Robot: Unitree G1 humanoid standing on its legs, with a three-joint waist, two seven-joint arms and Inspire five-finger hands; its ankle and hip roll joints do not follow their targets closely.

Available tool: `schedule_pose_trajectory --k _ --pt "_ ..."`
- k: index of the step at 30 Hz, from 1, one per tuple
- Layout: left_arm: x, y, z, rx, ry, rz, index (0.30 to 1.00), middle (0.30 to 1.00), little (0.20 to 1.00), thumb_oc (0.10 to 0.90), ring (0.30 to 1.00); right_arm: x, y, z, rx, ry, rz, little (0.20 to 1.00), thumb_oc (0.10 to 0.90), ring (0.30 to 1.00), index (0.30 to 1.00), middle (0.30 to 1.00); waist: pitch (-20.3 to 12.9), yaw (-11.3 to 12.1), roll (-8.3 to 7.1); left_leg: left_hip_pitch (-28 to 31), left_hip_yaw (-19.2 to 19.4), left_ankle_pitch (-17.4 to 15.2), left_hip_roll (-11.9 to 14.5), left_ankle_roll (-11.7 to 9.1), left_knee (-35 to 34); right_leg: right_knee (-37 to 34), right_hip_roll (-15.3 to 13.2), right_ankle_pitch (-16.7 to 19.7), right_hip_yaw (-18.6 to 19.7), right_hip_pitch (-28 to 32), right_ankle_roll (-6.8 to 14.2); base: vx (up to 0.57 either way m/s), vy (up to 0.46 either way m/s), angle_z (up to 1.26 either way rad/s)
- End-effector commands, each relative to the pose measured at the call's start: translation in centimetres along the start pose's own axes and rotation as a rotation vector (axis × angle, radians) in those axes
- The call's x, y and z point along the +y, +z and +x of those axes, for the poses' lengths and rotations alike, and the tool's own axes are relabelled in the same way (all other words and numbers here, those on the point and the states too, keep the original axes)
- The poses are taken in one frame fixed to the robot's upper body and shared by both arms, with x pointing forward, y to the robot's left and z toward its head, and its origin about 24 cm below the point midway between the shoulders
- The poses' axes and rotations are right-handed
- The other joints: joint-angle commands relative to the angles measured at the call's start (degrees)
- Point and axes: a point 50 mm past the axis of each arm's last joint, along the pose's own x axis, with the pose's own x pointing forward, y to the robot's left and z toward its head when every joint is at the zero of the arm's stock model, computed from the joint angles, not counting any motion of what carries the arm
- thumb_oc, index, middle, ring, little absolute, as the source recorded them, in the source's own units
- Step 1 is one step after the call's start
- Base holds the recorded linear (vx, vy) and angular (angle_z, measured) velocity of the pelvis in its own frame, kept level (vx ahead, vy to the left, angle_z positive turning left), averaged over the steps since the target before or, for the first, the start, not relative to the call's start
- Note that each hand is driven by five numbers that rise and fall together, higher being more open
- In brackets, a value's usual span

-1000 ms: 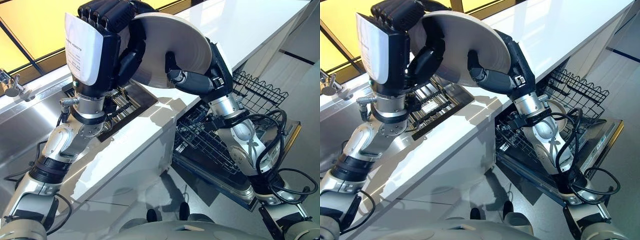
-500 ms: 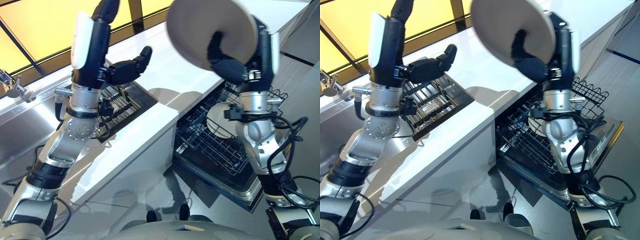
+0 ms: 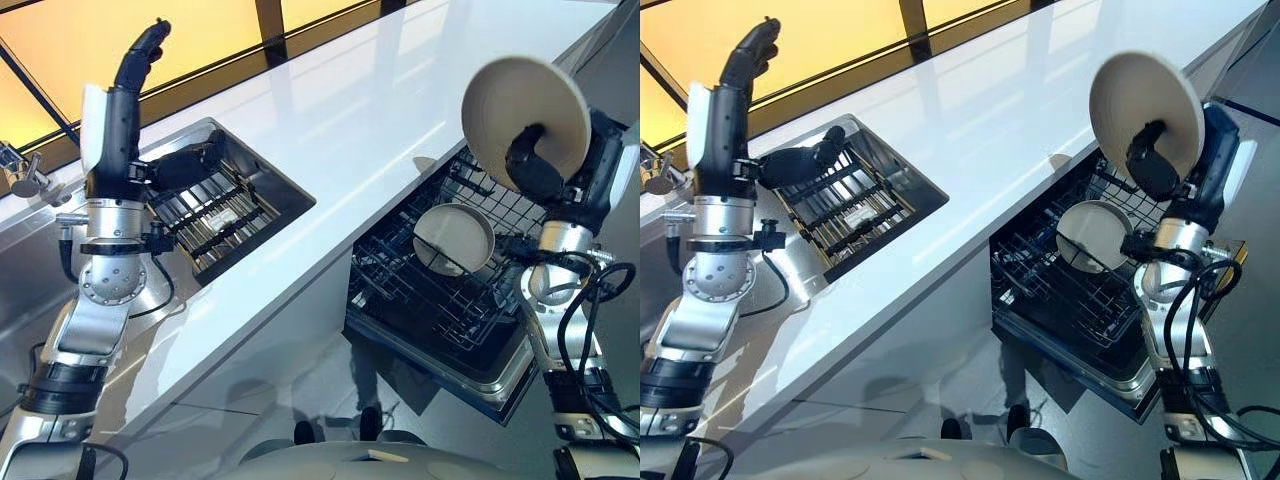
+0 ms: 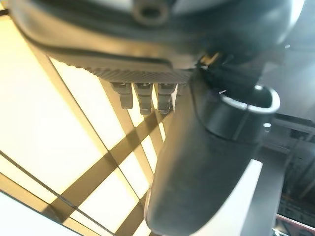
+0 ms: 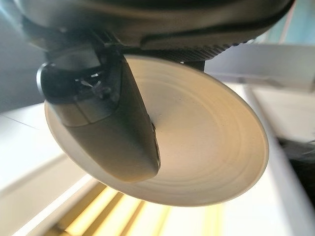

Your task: Pick up plates and place into dishwasher.

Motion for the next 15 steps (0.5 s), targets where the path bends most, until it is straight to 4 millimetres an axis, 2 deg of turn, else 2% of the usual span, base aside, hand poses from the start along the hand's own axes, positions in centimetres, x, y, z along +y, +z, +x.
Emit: schedule_pose_trajectory --k 1,4,8,11,15 --pt "2.8 0.4 1.4 -0.066 0.113 -0.009 0.9 0.9 0.9 0.8 0.9 -1.8 2.6 2.0 -0.173 -0.092 -0.045 0.2 0.1 0.3 0.3 0.3 -5.07 -0.33 0.2 0.24 -1.62 -6.52 -2.03 0.5 1.68 11.43 2.42 -13.02 -1.93 0.01 2.99 0.01 0.004 0.07" --pt "3.3 -0.1 0.8 -0.033 0.137 -0.045 0.9 0.9 0.9 0.8 0.9 -1.5 0.8 1.3 -0.095 -0.064 -0.085 0.2 0.1 0.3 0.3 0.3 -4.96 -0.29 0.07 -0.15 -0.65 -7.75 -2.35 0.58 3.88 10.14 2.33 -12.79 -1.94 0.5 2.7 0.0 0.001 0.02" --pt "3.6 -0.7 0.3 0.005 0.169 -0.075 0.9 0.9 0.9 0.8 0.9 -0.9 -0.6 0.7 -0.034 -0.031 -0.13 0.2 0.1 0.3 0.3 0.3 -4.66 0.05 -0.18 -0.74 0.06 -8.75 -2.98 0.4 6.24 7.2 2.52 -11.17 -1.97 1.32 2.46 0.0 0.0 -0.01" --pt "3.9 -1.0 0.0 0.027 0.187 -0.082 0.9 0.9 0.9 0.8 0.9 -0.8 -1.3 0.4 0.0 -0.013 -0.144 0.2 0.1 0.3 0.3 0.3 -4.58 0.26 -0.18 -0.88 0.09 -8.81 -3.11 0.31 6.45 6.26 2.65 -10.55 -1.97 1.55 2.51 0.01 0.0 -0.07" --pt "4.3 -1.8 -0.2 0.073 0.207 -0.114 0.9 0.9 0.9 0.8 0.9 -0.1 -2.8 -0.5 0.078 0.05 -0.194 0.2 0.1 0.3 0.3 0.3 -4.53 0.14 0.21 -1.06 -0.55 -7.78 -2.56 0.33 4.98 8.38 2.61 -11.49 -1.51 0.5 2.66 0.0 0.0 -0.01"
